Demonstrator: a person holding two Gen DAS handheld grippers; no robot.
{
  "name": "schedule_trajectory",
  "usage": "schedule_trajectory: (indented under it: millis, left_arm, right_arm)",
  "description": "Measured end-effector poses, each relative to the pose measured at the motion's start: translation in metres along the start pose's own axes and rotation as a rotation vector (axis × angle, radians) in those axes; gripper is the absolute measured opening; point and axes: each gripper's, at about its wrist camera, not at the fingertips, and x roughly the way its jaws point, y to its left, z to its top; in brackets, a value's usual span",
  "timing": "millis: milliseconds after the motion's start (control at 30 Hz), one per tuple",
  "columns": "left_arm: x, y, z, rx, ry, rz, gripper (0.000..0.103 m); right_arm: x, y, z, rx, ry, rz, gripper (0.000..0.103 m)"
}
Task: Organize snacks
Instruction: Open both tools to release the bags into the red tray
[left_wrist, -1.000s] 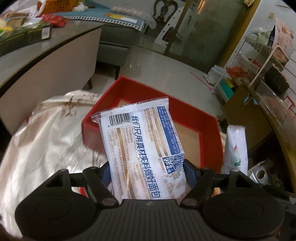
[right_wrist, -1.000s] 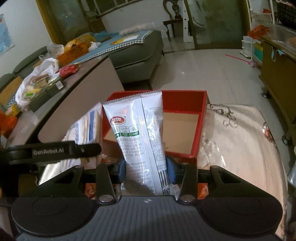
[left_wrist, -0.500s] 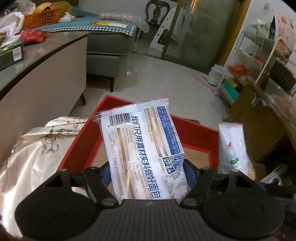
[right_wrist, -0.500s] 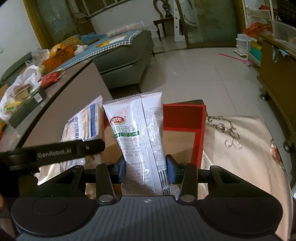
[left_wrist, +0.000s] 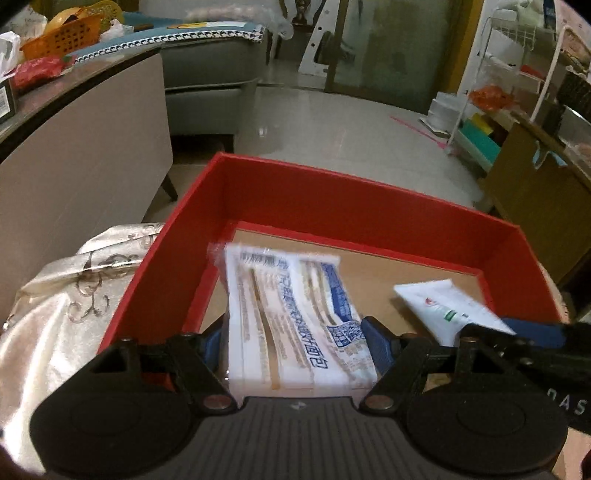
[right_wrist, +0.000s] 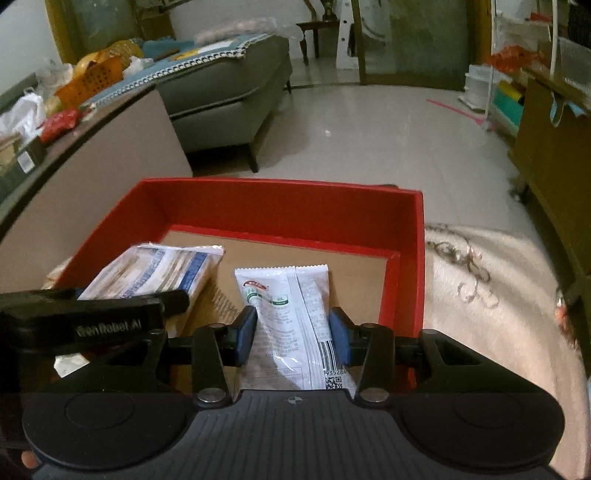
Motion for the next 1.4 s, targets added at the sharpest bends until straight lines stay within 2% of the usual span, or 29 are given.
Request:
schedule_trajectory:
  millis: [300, 433, 567, 733, 933, 1100, 1200, 1267, 1400]
  left_arm:
    - [0.001, -0.002, 0.001, 0.025, 0.001, -0.005, 0.068]
    - [0.000, 0.001, 0.004, 0.012, 0.011, -0.019, 0.068]
    - [-0.006, 0.001, 0.006, 0.003, 0.000, -0.018, 0.069]
    - [-0.026, 0.023, 0.017, -0.135, -0.054, -0.102, 0.074]
    - [-0.052, 0.024, 0.022, -0.141, -0.051, -0.059, 0.074]
    - [-0.084, 0.017, 0.014, -0.112, -0.053, -0.058, 0.074]
    - [-0.104, 0.015, 0.000, -0.081, -0.046, -0.058, 0.075]
    - [-0.113, 0.019, -0.010, -0.097, -0.046, -0.050, 0.079]
    - [-0.123, 0.030, -0.031, -0.100, -0.018, -0.042, 0.079]
  right_arm:
    - [0.012, 0.012, 0.003, -0.125, -0.040, -0.090, 0.051]
    - [0.015, 0.015, 0.001, -0.157, -0.048, -0.092, 0.060]
    - [0.010, 0.009, 0.005, -0.105, -0.035, -0.071, 0.060]
    - [-0.011, 0.003, 0.012, -0.045, -0.066, -0.049, 0.064]
    - [-0.040, 0.010, 0.016, -0.044, -0.095, -0.048, 0.065]
    - [-0.064, 0.020, 0.009, -0.090, -0.099, -0.068, 0.070]
    - [-0.077, 0.015, 0.001, -0.064, -0.083, -0.058, 0.070]
    - [-0.085, 0.013, -0.005, -0.062, -0.080, -0.056, 0.070]
    - [-0.093, 0.009, -0.019, -0.041, -0.048, -0.037, 0.070]
